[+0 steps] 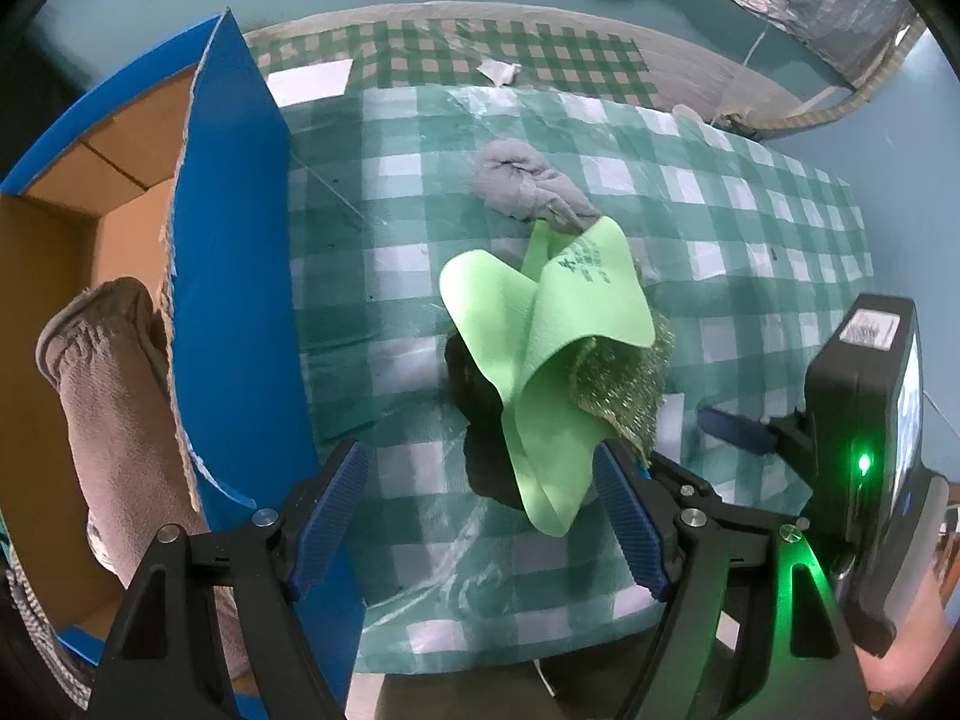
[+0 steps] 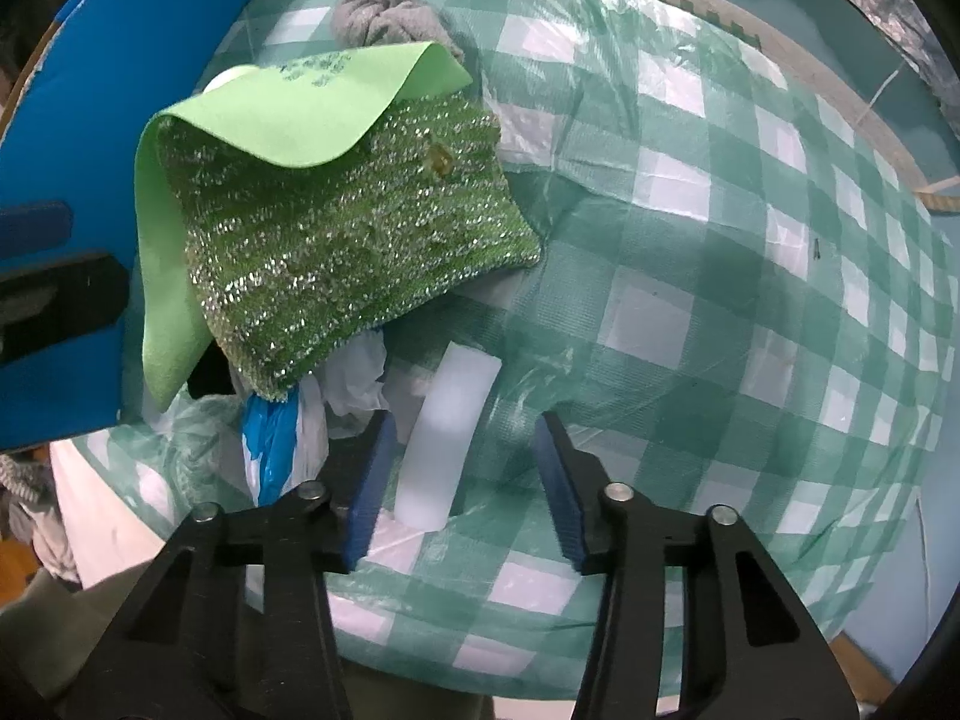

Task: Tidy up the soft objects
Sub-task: 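Grasp the white foam block with the right gripper while the left moves toward the green scrubber, then grasp the green scrubber and foam sheet with the left gripper while the right holds the foam block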

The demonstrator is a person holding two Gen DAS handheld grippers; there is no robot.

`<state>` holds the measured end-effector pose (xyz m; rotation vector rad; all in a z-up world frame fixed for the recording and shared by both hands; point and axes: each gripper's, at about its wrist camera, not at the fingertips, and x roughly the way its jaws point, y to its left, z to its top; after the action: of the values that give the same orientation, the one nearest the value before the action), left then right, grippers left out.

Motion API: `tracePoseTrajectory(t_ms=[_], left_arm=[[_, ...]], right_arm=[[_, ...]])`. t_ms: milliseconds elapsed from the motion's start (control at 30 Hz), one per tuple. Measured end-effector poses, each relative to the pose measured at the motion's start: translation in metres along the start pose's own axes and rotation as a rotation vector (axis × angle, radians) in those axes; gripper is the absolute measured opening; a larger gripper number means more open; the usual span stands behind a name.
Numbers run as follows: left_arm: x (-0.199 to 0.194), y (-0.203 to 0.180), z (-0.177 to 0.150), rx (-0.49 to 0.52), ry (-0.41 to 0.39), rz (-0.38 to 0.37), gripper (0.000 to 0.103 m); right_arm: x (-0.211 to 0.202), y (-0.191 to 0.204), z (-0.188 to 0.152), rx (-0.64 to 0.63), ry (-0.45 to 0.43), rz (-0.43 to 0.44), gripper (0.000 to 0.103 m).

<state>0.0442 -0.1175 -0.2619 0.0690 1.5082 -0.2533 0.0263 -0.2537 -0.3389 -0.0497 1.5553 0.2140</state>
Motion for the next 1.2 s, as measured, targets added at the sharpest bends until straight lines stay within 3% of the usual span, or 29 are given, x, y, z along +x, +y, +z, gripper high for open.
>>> tracePoseTrajectory(t_ms=[133, 200, 300, 733, 967, 1200], left_arm=[[0.004, -0.004, 0.004, 0.011, 0.003, 0.004, 0.079], [0.005, -0.006, 0.006, 0.017, 0.006, 0.002, 0.08], [0.006, -0.008, 0.008, 0.021, 0.002, 0.013, 0.082], [0.012, -0.006, 0.018, -0.007, 0.009, -0.007, 0.081], [0.018, -0.002, 0.02, 0.068, 0.017, 0.047, 0.07], [0.022, 0.017, 0.025, 0.008, 0.026, -0.008, 0.062]], right_arm=[[0.004, 0.004, -0.004, -0.018, 0.001, -0.001, 0.032], [0.004, 0.009, -0.01, -0.019, -0.001, 0.018, 0.018], [0.001, 0.011, -0.012, -0.023, -0.016, 0.016, 0.016], [-0.019, -0.026, -0.03, 0.066, -0.029, 0.064, 0.016], [-0.021, -0.043, -0.038, 0.1, -0.025, 0.067, 0.016], [-0.007, -0.045, -0.036, 0.111, -0.022, 0.065, 0.016]])
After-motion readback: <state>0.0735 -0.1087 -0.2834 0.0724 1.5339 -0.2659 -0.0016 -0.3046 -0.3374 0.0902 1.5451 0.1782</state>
